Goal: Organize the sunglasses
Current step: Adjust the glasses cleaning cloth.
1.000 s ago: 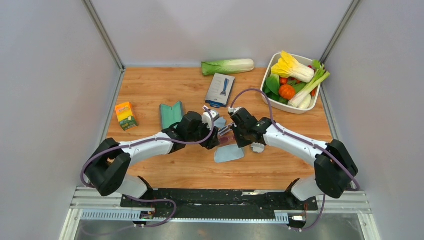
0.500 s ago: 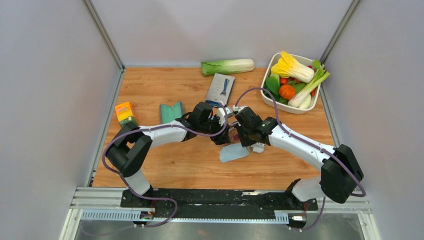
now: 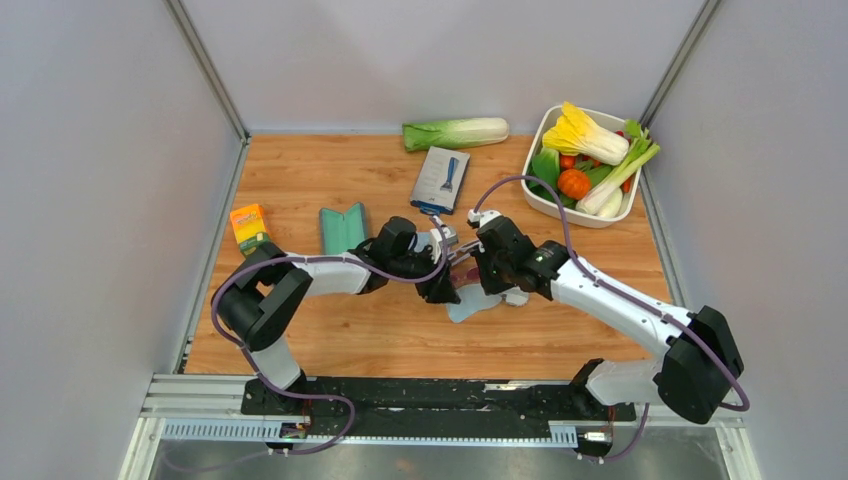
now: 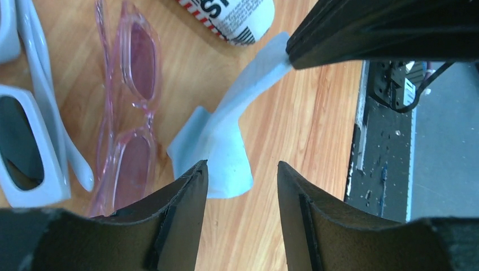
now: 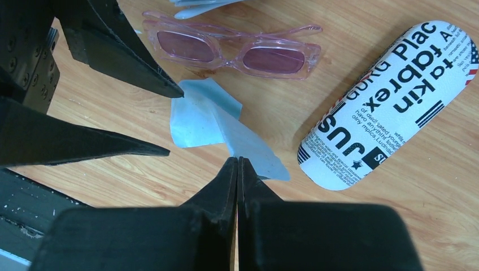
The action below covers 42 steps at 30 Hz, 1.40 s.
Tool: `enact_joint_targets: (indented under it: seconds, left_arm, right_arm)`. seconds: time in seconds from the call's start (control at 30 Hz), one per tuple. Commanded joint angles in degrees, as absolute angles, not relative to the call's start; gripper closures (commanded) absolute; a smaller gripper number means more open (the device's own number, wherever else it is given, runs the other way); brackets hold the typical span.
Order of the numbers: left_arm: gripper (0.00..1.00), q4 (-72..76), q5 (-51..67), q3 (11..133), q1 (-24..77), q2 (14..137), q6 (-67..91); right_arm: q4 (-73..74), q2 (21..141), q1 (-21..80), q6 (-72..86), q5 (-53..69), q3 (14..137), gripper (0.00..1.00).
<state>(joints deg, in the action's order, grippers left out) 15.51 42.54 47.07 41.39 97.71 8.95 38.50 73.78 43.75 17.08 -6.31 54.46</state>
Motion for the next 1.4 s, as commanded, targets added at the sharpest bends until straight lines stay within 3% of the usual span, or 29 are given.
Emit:
enact_joint_targets:
  seconds: [0.0,0.73,1.0,1.37]
  left_arm:
    - [0.43,23.6,47.6,46.1,40.8,97.2,12.7]
    - [0.43,17.4,46.2,55.4,41.0,102.7,6.6]
    - [0.44,19.9,47.3,53.4,42.5,104.4,7.7]
    - [0.52,23.5,44.1,45.7,43.1,100.5,10.3]
  right_arm:
    - [35.8,71.9,44.0,16.5,-5.1,54.1,1.0]
    - [39.8,70.8,44.0,14.7,-3.3,59.0,1.0]
    - [39.9,70.1,44.0,14.9,-4.5,59.3,1.0]
    - [40.5,71.4,44.0,15.5,-6.8,59.8,1.0]
